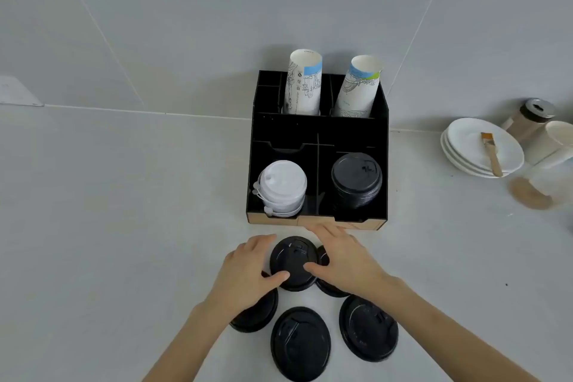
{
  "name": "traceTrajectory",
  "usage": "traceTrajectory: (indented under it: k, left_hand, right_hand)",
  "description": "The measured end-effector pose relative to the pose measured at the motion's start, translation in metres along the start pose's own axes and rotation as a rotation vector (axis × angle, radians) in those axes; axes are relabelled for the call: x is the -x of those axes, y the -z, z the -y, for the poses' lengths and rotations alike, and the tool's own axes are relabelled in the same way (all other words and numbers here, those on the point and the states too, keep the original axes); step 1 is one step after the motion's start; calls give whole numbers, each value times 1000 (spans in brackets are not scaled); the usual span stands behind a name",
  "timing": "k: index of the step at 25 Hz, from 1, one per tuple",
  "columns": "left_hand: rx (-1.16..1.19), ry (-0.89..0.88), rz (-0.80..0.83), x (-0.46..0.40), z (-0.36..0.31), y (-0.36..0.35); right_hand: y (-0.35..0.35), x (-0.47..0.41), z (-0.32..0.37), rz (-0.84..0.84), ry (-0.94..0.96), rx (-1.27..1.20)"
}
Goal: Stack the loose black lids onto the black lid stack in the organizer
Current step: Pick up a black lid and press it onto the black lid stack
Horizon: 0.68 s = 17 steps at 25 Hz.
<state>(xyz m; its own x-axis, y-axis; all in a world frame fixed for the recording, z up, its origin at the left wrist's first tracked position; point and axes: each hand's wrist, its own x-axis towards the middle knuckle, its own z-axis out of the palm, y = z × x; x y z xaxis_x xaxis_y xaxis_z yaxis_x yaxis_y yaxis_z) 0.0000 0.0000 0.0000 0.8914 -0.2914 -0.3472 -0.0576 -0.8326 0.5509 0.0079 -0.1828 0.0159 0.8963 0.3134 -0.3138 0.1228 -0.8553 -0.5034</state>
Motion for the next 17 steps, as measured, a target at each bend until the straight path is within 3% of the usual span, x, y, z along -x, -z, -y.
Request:
traceTrajectory:
  k: [7,17]
  left_hand:
    - [-58,24,61,-11,6,-17]
    - [-29,-21,23,-11,2,-16]
  right_hand:
    - [-22,-3,-10,68,36,-4]
    - [-24,2,-10,-17,35,-103]
